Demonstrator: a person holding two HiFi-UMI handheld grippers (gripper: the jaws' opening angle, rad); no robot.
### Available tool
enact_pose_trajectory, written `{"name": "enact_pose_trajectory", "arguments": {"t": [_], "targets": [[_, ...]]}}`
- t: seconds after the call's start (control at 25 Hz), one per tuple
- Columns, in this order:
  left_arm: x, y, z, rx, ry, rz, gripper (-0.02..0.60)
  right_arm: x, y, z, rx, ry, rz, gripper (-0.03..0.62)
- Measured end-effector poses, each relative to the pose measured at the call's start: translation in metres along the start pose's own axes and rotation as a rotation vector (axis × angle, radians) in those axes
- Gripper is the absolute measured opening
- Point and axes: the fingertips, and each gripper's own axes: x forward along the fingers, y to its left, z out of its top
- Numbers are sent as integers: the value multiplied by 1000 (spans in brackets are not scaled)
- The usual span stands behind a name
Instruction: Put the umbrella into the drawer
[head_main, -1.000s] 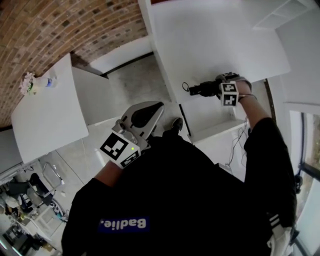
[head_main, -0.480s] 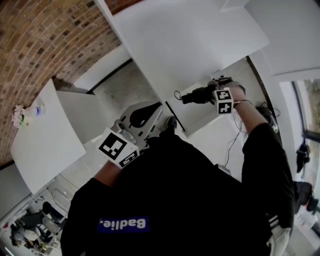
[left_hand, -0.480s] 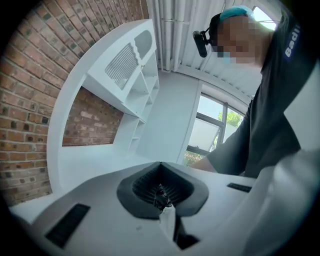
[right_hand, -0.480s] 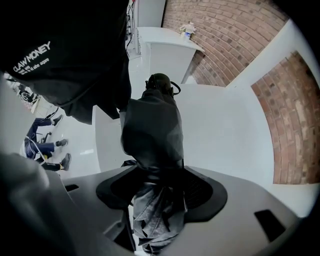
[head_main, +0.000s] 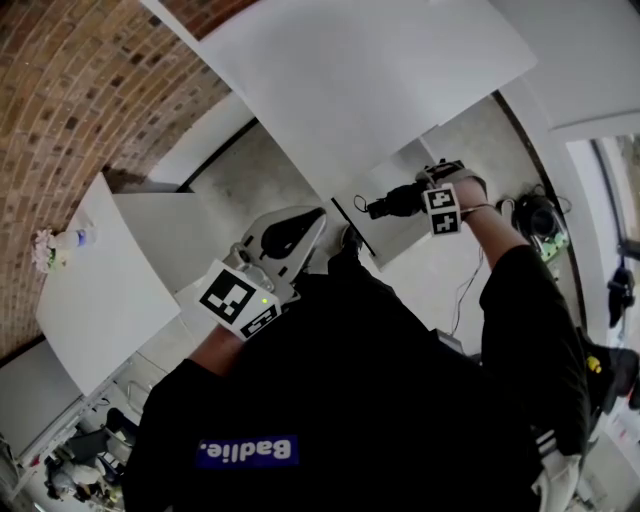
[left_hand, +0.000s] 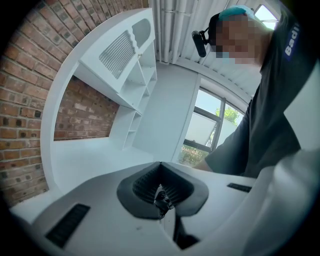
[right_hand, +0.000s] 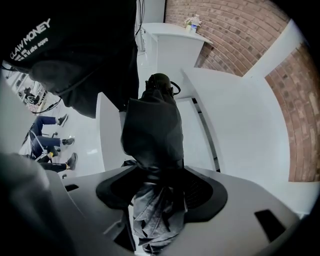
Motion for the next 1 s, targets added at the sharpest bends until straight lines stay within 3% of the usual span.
{"name": "enact_pose_trajectory", "arguments": {"t": [0.6, 1.0], "targets": [[11, 20, -20, -27, 86, 85, 3, 103, 13, -4, -56, 7, 117, 286], [17, 34, -32, -58, 133, 139, 2, 142, 4, -6, -64, -11, 154, 286]]}}
